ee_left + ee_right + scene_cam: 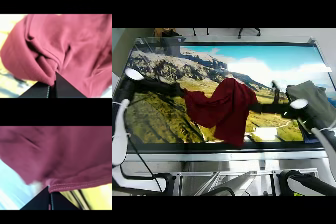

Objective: Fold the shirts.

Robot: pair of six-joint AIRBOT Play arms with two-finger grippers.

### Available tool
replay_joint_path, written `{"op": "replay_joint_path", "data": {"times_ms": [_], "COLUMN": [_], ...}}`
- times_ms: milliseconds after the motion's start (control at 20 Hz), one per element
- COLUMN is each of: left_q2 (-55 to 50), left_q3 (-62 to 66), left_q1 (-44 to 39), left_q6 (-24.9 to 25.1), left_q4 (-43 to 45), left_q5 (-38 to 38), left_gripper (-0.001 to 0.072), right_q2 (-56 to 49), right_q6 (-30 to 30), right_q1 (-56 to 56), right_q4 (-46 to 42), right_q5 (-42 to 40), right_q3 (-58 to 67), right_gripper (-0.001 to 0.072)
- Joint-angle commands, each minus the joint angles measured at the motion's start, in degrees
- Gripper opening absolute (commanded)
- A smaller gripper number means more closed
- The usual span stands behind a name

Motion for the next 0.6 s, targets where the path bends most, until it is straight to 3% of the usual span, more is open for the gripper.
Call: {"op": "replay_joint_path", "data": {"times_ms": [0,250,550], "left_q2": [9.9,26.8,40.1], "left_q3": [9.4,22.3,30.3], "left_q1": [2.8,9.6,14.2], "left_q6": [-4.1,-5.8,-4.2], "left_q4": [-0.1,0.0,2.0], "left_q5": [-7.1,-7.9,-3.8], "left_gripper": [0.0021,0.0020,0.0020], "right_q2": [7.1,14.4,18.7], "right_q6": [0.5,4.3,1.6], "right_q1": [-5.5,-22.6,-30.5], "right_q4": [1.5,-1.0,-1.1], "right_q5": [7.0,7.9,6.8], "right_q3": [19.5,45.1,53.5], "right_gripper": [0.0017,0.0016,0.0016]}}
